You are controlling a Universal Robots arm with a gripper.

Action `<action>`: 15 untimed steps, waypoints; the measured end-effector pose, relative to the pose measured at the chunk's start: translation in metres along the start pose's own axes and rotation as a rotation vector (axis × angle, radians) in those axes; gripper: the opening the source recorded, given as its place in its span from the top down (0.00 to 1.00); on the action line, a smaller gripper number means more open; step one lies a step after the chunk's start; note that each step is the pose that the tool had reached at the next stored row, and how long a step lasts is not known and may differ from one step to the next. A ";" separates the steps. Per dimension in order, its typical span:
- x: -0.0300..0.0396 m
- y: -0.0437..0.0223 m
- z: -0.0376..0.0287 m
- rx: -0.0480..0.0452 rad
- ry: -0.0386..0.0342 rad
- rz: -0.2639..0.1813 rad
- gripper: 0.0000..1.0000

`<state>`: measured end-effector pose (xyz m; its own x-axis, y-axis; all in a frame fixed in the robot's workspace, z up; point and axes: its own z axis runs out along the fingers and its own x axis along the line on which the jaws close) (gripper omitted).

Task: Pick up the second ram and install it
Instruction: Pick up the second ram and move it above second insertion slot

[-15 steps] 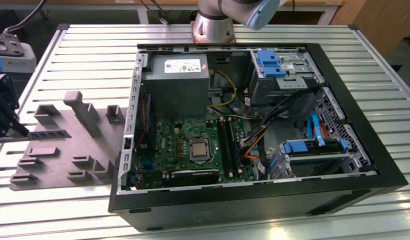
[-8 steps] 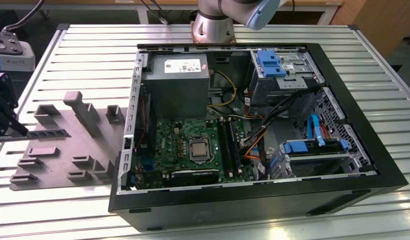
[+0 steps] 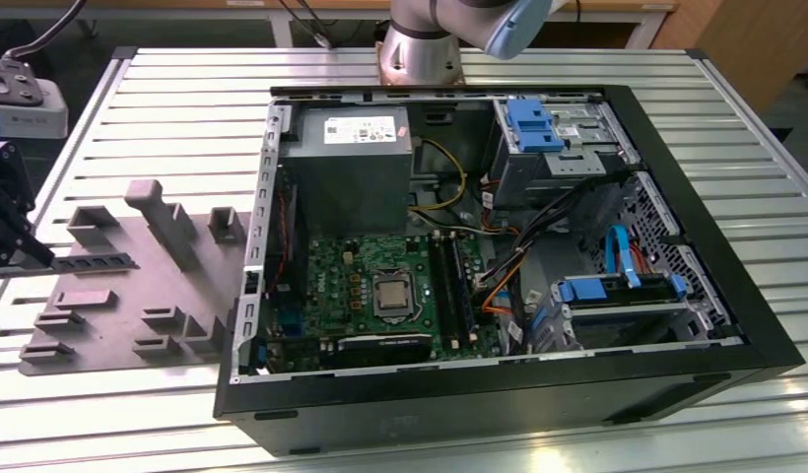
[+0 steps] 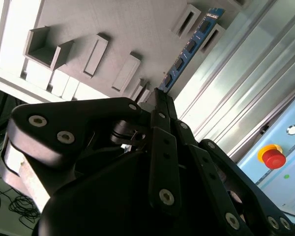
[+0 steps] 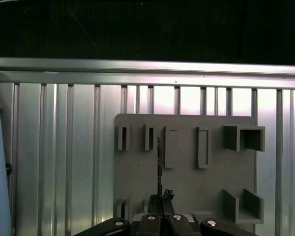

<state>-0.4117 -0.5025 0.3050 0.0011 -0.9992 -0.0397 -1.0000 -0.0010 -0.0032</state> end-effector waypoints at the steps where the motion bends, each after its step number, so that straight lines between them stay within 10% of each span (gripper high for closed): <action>1: 0.0000 0.0000 -0.0002 0.0000 -0.0004 0.000 0.89; 15: -0.0005 0.0000 -0.0043 0.0019 -0.0031 0.000 0.89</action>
<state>-0.4117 -0.5022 0.3094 0.0012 -0.9991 -0.0428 -1.0000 -0.0010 -0.0051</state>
